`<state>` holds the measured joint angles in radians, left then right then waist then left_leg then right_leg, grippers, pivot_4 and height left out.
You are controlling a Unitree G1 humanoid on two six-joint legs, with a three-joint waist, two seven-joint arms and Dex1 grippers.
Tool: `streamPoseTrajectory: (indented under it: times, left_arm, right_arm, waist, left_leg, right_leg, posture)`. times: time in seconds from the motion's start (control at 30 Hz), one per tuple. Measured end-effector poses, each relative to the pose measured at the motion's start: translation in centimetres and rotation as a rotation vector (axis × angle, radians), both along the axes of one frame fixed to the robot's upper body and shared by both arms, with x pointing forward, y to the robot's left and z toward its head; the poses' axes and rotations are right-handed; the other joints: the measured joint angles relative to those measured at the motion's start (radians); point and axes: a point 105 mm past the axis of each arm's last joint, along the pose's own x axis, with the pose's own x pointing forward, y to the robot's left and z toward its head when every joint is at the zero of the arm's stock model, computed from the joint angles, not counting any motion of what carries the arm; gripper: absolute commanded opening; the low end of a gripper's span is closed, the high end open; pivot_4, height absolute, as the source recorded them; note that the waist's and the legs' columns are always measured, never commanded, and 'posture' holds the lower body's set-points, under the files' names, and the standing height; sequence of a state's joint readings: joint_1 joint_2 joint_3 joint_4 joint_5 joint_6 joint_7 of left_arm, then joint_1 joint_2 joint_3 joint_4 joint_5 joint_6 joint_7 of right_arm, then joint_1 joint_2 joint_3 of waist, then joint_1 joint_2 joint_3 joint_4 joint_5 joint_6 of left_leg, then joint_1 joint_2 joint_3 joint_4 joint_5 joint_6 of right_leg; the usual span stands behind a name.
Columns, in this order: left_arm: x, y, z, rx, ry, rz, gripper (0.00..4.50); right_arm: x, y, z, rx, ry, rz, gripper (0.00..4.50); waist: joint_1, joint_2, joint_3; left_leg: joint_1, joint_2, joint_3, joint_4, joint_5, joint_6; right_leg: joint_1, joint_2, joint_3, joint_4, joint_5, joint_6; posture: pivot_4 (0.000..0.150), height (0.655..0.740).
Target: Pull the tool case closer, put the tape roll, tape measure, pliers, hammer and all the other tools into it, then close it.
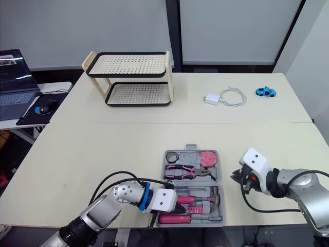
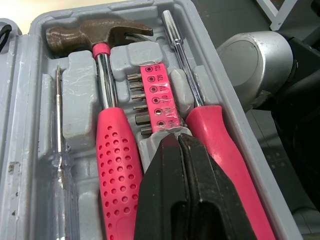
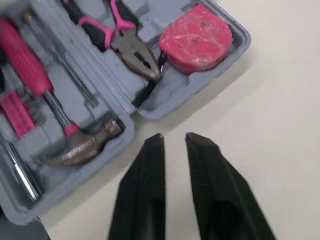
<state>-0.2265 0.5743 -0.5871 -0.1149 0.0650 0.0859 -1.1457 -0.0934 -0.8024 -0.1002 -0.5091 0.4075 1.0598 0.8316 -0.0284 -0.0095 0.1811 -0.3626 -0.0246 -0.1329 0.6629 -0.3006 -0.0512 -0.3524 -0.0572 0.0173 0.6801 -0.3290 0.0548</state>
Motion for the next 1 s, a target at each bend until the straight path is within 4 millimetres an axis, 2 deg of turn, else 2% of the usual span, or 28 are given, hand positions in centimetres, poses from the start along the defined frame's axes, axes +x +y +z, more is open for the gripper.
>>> streamPoseTrajectory:
  times: [0.23, 0.5, 0.8, 1.0]
  left_arm:
    - [0.1, -0.2, -0.1, 0.004, -0.006, -0.02, 0.0]
    - [0.2, -0.4, -0.4, -0.011, -0.023, -0.053, 0.0]
    - [0.4, -0.5, -0.7, -0.024, -0.039, -0.075, 0.0]
    - [0.7, -0.6, -0.7, -0.025, -0.045, -0.086, 0.0]
  right_arm:
    - [3.3, 1.3, -0.3, 0.159, 0.132, -0.178, 4.4]
    - [6.2, 2.2, -2.1, 0.215, 0.206, -0.328, 4.46]
    - [7.2, 3.2, -4.3, 0.267, 0.294, -0.393, 4.46]
    - [8.3, 4.2, -4.3, 0.323, 0.321, -0.392, 4.46]
  waist:
    - [0.0, 0.002, -0.001]
    - [0.003, 0.01, -0.008]
    - [0.002, 0.016, -0.013]
    - [0.002, 0.017, -0.017]
  left_leg:
    - [0.0, 0.0, 0.0, 0.0, 0.0, 0.0]
    - [0.0, -0.002, -0.001, 0.0, 0.0, 0.0]
    - [0.0, -0.004, -0.001, 0.0, 0.0, 0.001]
    - [0.001, -0.004, -0.001, 0.0, 0.001, 0.001]
  right_leg:
    - [-0.001, 0.0, 0.0, 0.0, 0.0, 0.0]
    - [0.0, -0.001, 0.001, 0.0, 0.0, 0.0]
    - [0.0, -0.002, 0.001, 0.0, 0.0, 0.001]
    - [0.001, -0.002, 0.002, 0.0, 0.001, 0.002]
  posture:
    - [0.15, 0.74]
    - [0.15, 0.74]
    - [0.15, 0.74]
    - [0.15, 0.74]
